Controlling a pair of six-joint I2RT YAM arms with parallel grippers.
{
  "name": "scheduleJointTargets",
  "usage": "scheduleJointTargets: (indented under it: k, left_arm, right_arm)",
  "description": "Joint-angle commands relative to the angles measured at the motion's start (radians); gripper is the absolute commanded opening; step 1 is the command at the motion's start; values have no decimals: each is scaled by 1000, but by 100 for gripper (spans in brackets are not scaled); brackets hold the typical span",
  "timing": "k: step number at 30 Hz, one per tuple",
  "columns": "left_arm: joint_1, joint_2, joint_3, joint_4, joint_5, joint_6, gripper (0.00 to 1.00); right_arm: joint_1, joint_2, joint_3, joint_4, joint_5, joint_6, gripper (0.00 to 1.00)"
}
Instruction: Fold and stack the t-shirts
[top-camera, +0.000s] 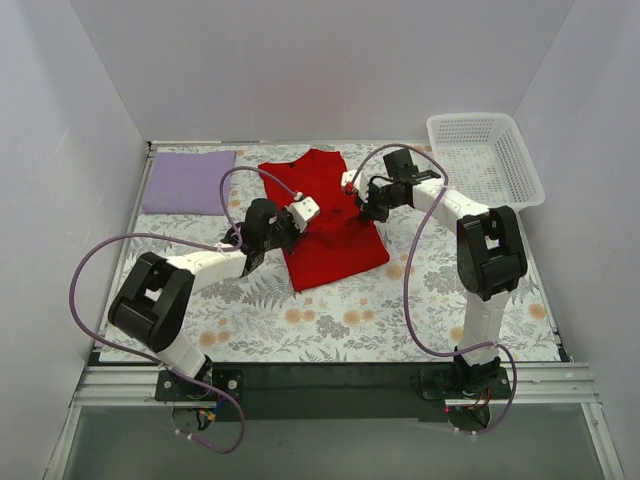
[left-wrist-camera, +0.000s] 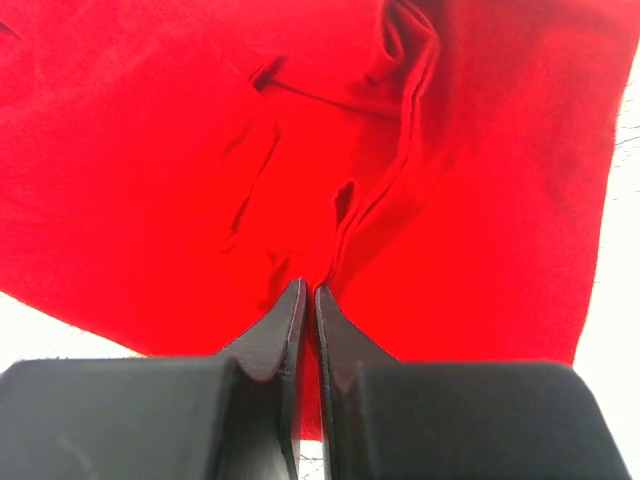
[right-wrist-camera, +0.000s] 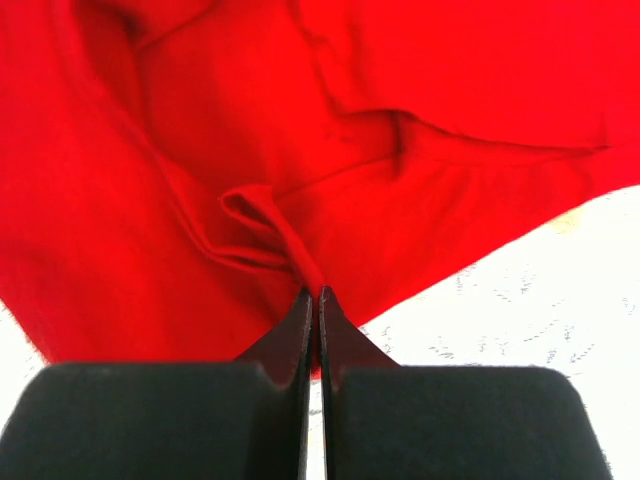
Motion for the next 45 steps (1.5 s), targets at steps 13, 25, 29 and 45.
scheduleJointTargets:
  k: [13, 25, 29, 45]
  left_arm:
    - [66, 75, 108, -10, 54, 39, 0]
    - [85, 127, 145, -8, 42, 45, 0]
    - [94, 152, 167, -5, 31, 45, 0]
    - [122, 256, 262, 4, -105, 5, 24]
  right_arm:
    - [18, 123, 166, 83, 76, 193, 1]
    - [32, 167, 215, 136, 154, 267, 1]
    - [35, 179, 237, 153, 190, 287, 1]
    - [38, 286, 388, 210, 305, 411, 51]
